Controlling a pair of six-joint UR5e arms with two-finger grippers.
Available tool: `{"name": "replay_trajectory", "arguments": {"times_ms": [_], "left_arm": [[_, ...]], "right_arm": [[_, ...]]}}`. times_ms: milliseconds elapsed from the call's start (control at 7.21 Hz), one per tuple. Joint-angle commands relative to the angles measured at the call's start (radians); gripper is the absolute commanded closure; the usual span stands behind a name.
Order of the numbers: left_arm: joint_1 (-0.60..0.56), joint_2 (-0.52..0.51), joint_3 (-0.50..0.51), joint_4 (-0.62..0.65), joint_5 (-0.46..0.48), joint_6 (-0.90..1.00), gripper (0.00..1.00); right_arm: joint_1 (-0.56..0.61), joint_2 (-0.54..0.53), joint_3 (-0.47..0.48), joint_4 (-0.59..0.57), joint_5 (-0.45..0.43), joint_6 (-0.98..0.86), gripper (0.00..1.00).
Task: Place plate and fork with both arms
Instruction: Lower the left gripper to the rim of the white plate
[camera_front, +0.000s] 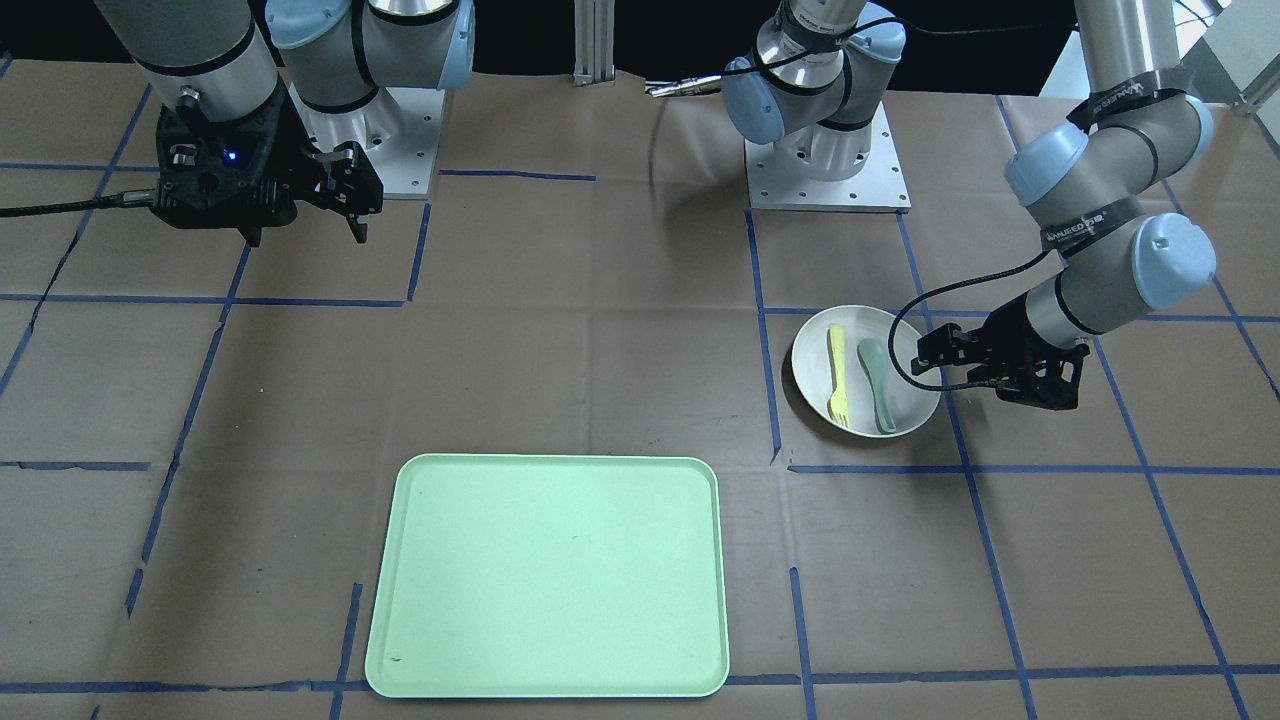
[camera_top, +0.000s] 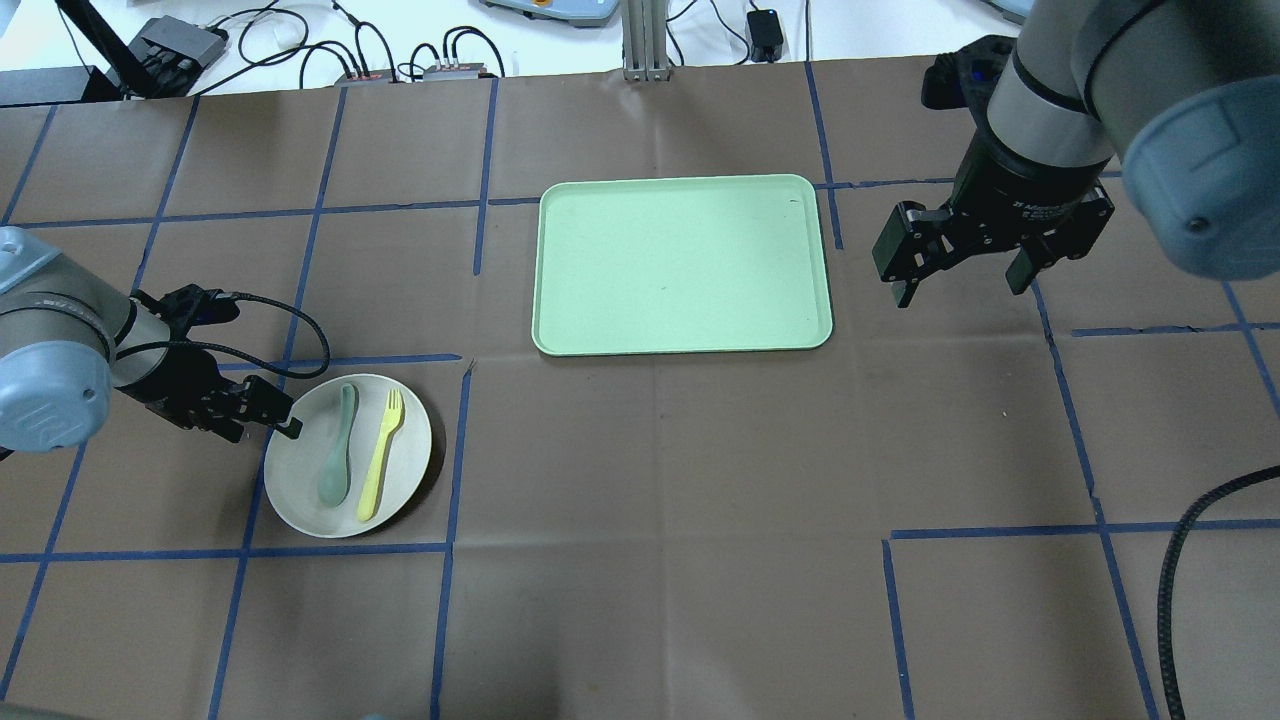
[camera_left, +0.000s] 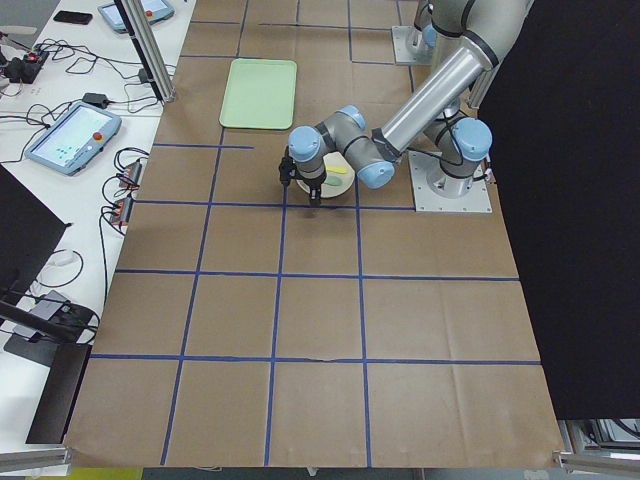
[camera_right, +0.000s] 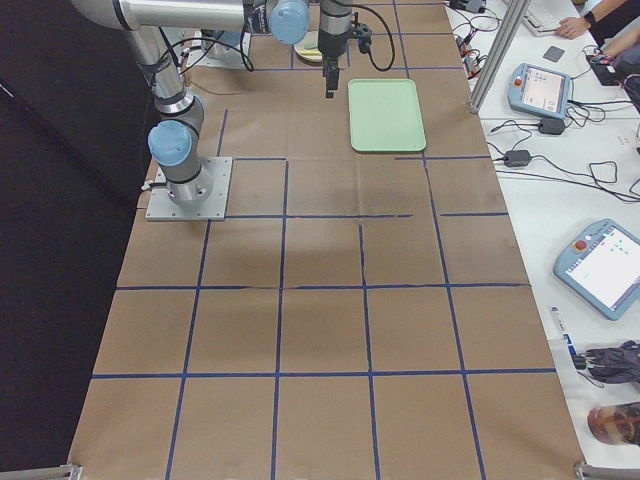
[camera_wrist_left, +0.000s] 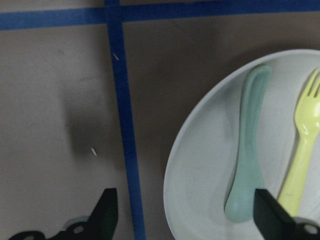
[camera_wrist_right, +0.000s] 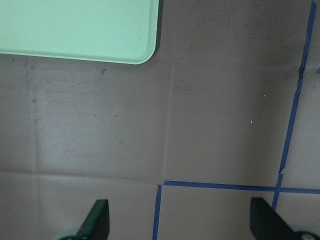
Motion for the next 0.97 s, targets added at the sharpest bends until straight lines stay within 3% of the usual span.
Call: {"name": "replay_trajectory", "arguments": {"times_ms": [0, 416, 832], "left_arm": [[0.023, -0.042, -0.001, 0.016, -0.001, -0.005, 0.25], [0.032, -0.042, -0.003, 0.013, -0.004, -0.008, 0.71], [0.054, -0.041, -0.015, 0.001, -0.05, -0.008, 0.81]], "right_arm": [[0.0, 0.0, 0.0, 0.0, -0.001, -0.001, 0.0], [0.0, 0.0, 0.0, 0.0, -0.001, -0.001, 0.0], [0.0, 0.0, 0.0, 0.0, 0.001, 0.0, 0.0]]}}
